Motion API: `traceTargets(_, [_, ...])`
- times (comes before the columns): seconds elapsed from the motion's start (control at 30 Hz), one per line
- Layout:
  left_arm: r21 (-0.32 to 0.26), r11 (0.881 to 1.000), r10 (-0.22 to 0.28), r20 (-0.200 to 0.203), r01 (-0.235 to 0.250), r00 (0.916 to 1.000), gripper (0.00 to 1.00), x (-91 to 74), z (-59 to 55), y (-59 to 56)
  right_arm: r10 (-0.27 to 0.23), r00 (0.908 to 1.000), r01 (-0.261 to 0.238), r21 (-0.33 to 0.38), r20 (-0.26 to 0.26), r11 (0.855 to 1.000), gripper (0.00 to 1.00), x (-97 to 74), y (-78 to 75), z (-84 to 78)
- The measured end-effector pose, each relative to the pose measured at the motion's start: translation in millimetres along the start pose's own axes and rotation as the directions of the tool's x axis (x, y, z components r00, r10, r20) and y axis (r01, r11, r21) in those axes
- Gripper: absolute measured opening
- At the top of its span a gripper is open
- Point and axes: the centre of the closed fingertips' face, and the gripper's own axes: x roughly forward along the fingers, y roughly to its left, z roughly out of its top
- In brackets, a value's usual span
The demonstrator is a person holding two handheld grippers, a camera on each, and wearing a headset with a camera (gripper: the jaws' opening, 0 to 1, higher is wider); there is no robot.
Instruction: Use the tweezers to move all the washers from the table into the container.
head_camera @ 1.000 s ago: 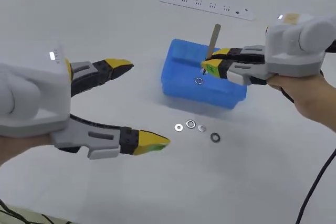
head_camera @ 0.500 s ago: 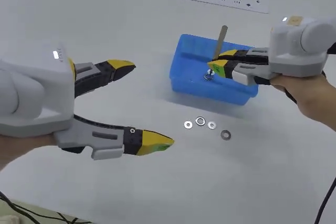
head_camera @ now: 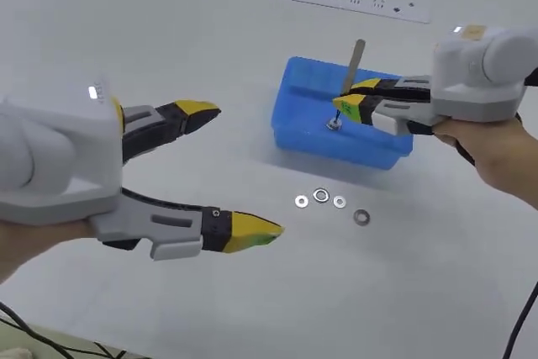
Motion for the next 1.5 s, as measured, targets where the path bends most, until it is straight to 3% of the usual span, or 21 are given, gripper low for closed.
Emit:
traceTargets(0.1, [0.001,1.000,0.010,0.004,-0.010,0.9999,0.92,-0.7,2.2,1.7,0.005,1.0000,-0.005,-0.005,0.002,1.000,0.11,-1.6,3.5,2.7])
traceTargets(0.3, [-0.001,1.000,0.017,0.066,-0.017,0.9977,0.91,11.4,24.2,16.2,0.034,0.9990,-0.036,-0.086,-0.030,0.996,0.10,-7.3,14.6,5.9])
traceTargets(0.4, [0.015,0.999,0.044,0.124,-0.047,0.9913,0.89,24.5,45.7,27.7,0.042,0.9978,-0.049,-0.127,-0.051,0.991,0.10,-10.2,18.2,5.5])
traceTargets(0.53, [0.002,1.000,0.025,0.187,-0.026,0.9821,0.86,43.1,67.8,33.2,0.049,0.9976,-0.056,-0.148,-0.050,0.987,0.10,-13.9,20.9,7.5])
traceTargets(0.6, [0.016,1.000,-0.001,0.204,-0.002,0.9789,0.84,55.7,76.7,34.3,0.050,0.9976,-0.056,-0.151,-0.047,0.987,0.10,-15.5,21.5,9.1])
traceTargets(0.67, [0.053,0.998,0.003,0.208,-0.015,0.9782,0.84,70.0,83.2,39.0,0.043,0.9982,-0.049,-0.162,-0.041,0.986,0.10,-17.9,21.6,12.7])
traceTargets(0.73, [0.095,0.995,-0.029,0.186,0.012,0.9821,0.82,83.8,85.1,37.6,0.041,0.9984,-0.047,-0.174,-0.040,0.984,0.10,-20.0,22.0,14.7])
traceTargets(0.83, [0.101,0.992,-0.089,0.173,0.072,0.9809,0.69,97.0,89.7,32.7,0.040,0.9984,-0.047,-0.192,-0.039,0.980,0.10,-24.3,22.9,16.6])
traceTargets(0.97, [0.125,0.988,-0.107,0.165,0.087,0.9804,0.66,108.5,94.7,36.2,0.041,0.9981,-0.049,-0.207,-0.047,0.977,0.10,-27.2,21.7,14.2])
traceTargets(1.17, [0.129,0.985,-0.139,0.162,0.119,0.9770,0.43,112.7,94.2,41.7,0.045,0.9982,-0.052,-0.193,-0.040,0.980,0.10,-31.0,19.4,11.6])
traceTargets(1.3, [0.109,0.982,-0.171,0.184,0.153,0.9679,0.40,113.3,98.2,37.9,0.060,0.9979,-0.064,-0.177,-0.025,0.982,0.09,-31.0,21.3,13.3])
traceTargets(1.4, [0.119,0.977,-0.195,0.183,0.175,0.9636,0.25,112.9,99.2,35.1,0.071,0.9973,-0.073,-0.167,-0.017,0.983,0.09,-31.1,22.6,14.1])
traceTargets(1.5, [0.112,0.972,-0.226,0.189,0.208,0.9557,0.21,113.0,100.4,30.4,0.080,0.9967,-0.081,-0.161,-0.011,0.984,0.09,-31.1,24.3,14.8])
